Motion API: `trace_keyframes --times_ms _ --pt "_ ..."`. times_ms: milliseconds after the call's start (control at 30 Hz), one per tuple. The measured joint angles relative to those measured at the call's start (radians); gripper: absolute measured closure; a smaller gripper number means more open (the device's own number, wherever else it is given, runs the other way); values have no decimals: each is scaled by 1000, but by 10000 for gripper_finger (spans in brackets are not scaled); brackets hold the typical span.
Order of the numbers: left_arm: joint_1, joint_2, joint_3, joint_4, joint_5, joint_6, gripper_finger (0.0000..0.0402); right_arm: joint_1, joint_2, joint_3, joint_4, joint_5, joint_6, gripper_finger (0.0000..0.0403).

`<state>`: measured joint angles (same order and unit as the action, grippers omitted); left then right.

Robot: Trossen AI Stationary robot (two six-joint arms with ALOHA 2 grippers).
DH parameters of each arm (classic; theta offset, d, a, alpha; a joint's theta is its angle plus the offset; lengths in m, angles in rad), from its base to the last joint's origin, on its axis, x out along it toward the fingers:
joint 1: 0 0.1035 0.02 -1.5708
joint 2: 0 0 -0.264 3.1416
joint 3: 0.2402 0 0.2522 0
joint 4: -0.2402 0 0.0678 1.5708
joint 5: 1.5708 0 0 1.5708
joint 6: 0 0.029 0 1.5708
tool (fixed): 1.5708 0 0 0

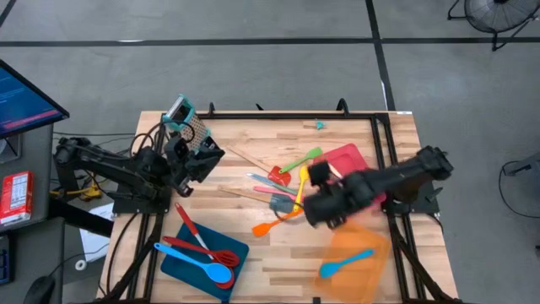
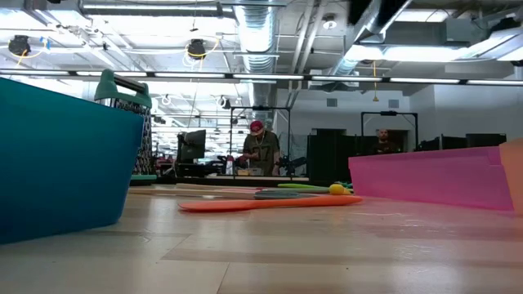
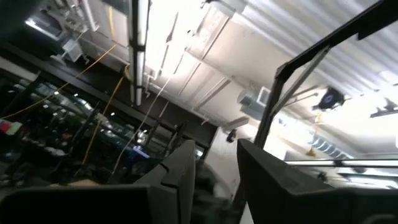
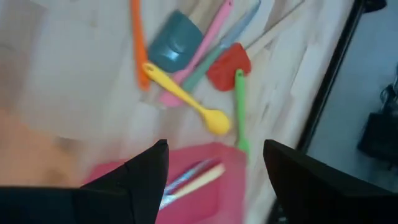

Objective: Pick & Place Kitchen Items
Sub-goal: Put the yellow serving spoon into the blue bin

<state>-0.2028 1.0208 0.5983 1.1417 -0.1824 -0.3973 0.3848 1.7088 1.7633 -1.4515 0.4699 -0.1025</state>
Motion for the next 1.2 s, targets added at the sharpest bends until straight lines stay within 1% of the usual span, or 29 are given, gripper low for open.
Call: trace_keyframes --times_ms 67,167,267,367,467,533,633,700,767,833,967,1067,1200 --pt "0 -18 0 3 8 0 297 -64 25 -1 28 -26 -120 148" --pt "0 -53 0 0 36 0 297 -149 68 -1 81 -98 -251 148" --pt "0 -87 0 -4 68 -1 297 -220 96 -13 96 -146 -335 148" --pt "0 -112 0 -6 96 0 298 -276 90 -73 146 -187 -376 148" --pt "0 -127 0 -12 114 7 298 -316 44 -161 229 -235 -393 148" --pt "0 -132 0 -22 116 30 298 -335 -7 -233 277 -237 -410 148" --pt "0 -131 0 -28 117 73 298 -371 -77 -373 383 -265 -411 148" --pt "2 -131 0 -27 114 108 298 -391 -124 -477 491 -289 -394 148" --pt "5 -131 0 -28 99 137 298 -398 -161 -571 586 -290 -389 148" --pt "9 -131 0 -31 79 158 298 -389 -170 -640 678 -292 -387 148" --pt "20 -131 0 -33 44 181 298 -354 -144 -694 839 -320 -368 148" --pt "29 -131 0 -47 32 182 298 -335 -103 -699 893 -324 -385 148" --pt "31 -131 0 -47 31 182 298 -348 -68 -700 869 -331 -443 148"
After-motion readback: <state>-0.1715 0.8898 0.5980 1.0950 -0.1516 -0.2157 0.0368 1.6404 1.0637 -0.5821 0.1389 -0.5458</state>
